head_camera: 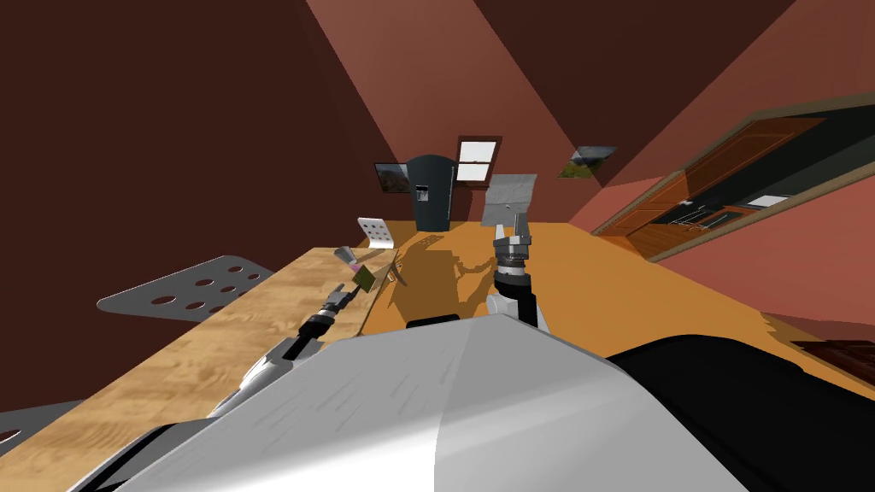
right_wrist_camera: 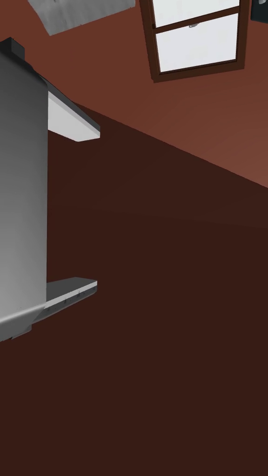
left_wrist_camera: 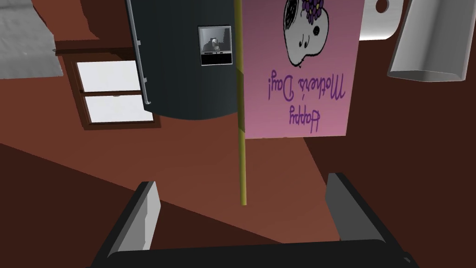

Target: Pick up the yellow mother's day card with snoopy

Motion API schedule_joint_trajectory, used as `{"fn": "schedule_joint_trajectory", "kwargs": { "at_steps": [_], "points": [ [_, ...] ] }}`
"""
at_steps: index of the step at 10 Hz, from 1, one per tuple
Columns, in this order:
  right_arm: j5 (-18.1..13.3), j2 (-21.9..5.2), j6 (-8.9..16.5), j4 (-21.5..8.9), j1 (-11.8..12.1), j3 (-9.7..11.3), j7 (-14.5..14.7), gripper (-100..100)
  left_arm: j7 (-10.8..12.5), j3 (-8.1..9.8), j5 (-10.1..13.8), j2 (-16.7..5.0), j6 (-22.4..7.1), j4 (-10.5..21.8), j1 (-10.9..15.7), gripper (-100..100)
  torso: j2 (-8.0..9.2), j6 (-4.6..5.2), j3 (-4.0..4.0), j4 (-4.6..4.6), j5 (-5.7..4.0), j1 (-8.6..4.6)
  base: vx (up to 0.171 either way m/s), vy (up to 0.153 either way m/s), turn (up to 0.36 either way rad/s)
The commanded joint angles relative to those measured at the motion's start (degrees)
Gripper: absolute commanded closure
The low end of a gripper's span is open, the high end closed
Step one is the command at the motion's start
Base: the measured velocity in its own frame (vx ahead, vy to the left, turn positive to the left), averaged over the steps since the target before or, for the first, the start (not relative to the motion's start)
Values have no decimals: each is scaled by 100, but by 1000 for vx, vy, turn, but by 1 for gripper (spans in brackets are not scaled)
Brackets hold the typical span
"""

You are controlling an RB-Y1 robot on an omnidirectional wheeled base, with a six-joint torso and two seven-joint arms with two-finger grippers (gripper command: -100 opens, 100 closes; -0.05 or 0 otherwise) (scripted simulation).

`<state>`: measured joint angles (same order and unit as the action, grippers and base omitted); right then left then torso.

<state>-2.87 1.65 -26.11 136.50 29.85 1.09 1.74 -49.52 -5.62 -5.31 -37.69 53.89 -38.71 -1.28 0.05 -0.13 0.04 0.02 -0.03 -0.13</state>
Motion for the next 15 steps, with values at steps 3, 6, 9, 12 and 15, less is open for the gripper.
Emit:
{"fn": "schedule_joint_trajectory", "kwargs": {
  "at_steps": [3,6,9,12,15],
  "points": [
    [0,0,0,0,0,0,0,0,289,19,-10,-276,-202,-134,73,-100,1,2,0,0,-1,-5,-45,-50,-24],
    [0,0,0,0,0,0,0,0,374,57,-298,-59,-363,-348,93,-100,-14,1,-8,-3,4,14,-2,8,47],
    [0,-1,0,0,1,-1,0,0,481,98,-663,132,-555,-595,106,-100,-24,-1,-14,-5,10,41,13,58,96],
    [0,-1,0,0,1,-1,0,0,693,179,-1184,516,-939,-1069,134,-100,-24,1,-14,-6,10,39,19,62,116],
    [0,-1,0,0,0,-1,0,0,800,220,-1577,708,-1131,-1308,148,-100,-18,1,-11,-4,7,27,5,36,72]
  ]
}}
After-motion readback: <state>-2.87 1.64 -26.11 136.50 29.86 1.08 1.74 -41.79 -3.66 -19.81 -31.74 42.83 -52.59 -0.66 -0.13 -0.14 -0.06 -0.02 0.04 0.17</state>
